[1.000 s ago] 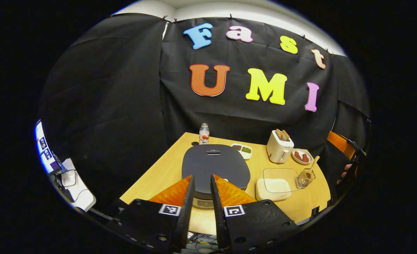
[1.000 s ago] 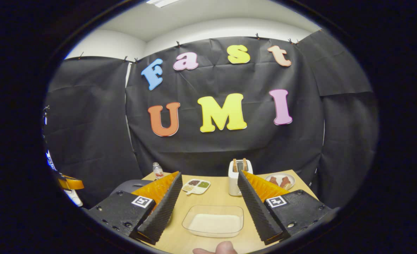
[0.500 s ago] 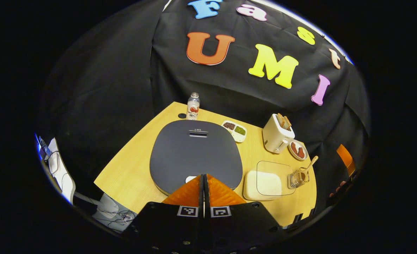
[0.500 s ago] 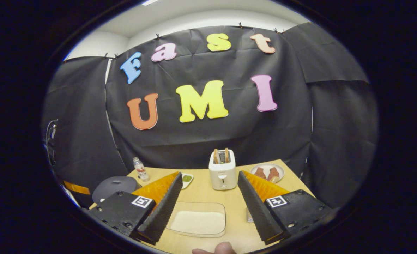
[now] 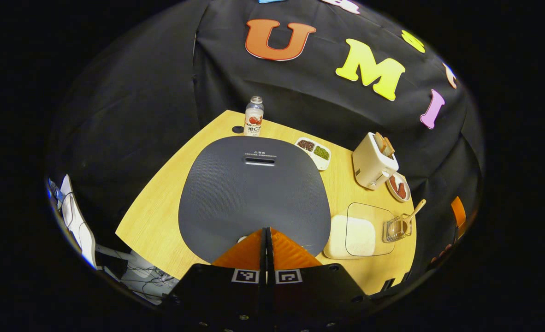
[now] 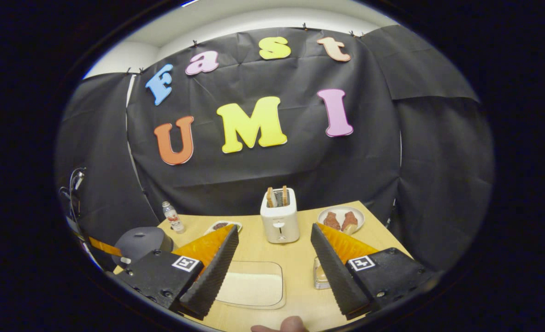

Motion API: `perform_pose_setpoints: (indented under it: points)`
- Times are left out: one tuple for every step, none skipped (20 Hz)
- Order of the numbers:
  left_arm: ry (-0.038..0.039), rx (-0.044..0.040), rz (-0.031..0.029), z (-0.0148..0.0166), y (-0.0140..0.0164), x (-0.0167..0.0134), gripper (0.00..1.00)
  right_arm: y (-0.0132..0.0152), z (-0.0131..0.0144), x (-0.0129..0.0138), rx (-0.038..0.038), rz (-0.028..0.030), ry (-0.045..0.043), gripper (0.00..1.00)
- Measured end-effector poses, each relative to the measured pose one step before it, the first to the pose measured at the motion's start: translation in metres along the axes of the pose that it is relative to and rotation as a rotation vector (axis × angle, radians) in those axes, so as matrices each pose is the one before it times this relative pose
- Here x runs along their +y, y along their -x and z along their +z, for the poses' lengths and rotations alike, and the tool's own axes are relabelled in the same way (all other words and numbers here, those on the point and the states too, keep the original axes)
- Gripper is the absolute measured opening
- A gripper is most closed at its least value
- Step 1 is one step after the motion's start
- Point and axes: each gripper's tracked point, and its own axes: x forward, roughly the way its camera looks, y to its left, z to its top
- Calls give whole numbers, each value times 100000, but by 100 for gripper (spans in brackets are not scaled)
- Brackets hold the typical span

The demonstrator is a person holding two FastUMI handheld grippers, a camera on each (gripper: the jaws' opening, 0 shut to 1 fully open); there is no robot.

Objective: Close the left gripper, press the button to open the rice cooker; take a wooden spoon from the chopstick holder with the right hand, scoop a spoonful of rice and pour it into the rice cooker, then put the wooden spoon back into the chopstick holder.

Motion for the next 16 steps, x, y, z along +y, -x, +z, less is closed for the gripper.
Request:
perform_pose_setpoints:
  points:
    - [260,1406,600,-448,-171,182,0,-168,-96,-75,103,-378,-513,100]
    - [133,1564,1016,-504,-415,282,0,11,-168,-79,178,-227,-397,100]
    - [464,223,350,-48,86,4,0,-67,-271,-84,636,-388,129,100]
    - [209,-2154,-546,325,-357,-70,0,-5,-309,-251,841,-626,443,100]
    - [364,989,-353,-467,292,147,0,98,-138,-219,36,-599,-295,100]
    - [-34,258,-408,-50,-33,9,0,75,-107,-285,163,-682,-620,100]
    - [-466,911,-425,-194,-137,71,0,104,-396,-172,704,-425,-544,100]
    - [-288,620,-683,-177,-185,29,0,43,-308,-145,916,-322,-463,100]
    - [-56,1133,69,-209,342,86,0,-10,-268,-16,716,-16,-592,100]
    - [-872,1751,26,36,-3,-50,0,138,-67,85,129,263,-573,100]
    - [-2024,-765,-137,125,-200,188,0,207,34,96,-429,98,-117,100]
    - [-1167,153,473,-263,37,92,0,226,211,95,-677,-17,226,100]
    - [-484,-474,257,-30,-227,-119,0,259,134,102,-605,264,508,100]
    - [-653,-1542,197,111,116,-97,0,296,309,92,-730,230,740,100]
    - [-743,-1627,253,132,145,37,0,267,433,-49,-1177,69,891,100]
    - [-639,-2756,1180,373,411,-74,0,323,640,-164,-1494,-236,1119,100]
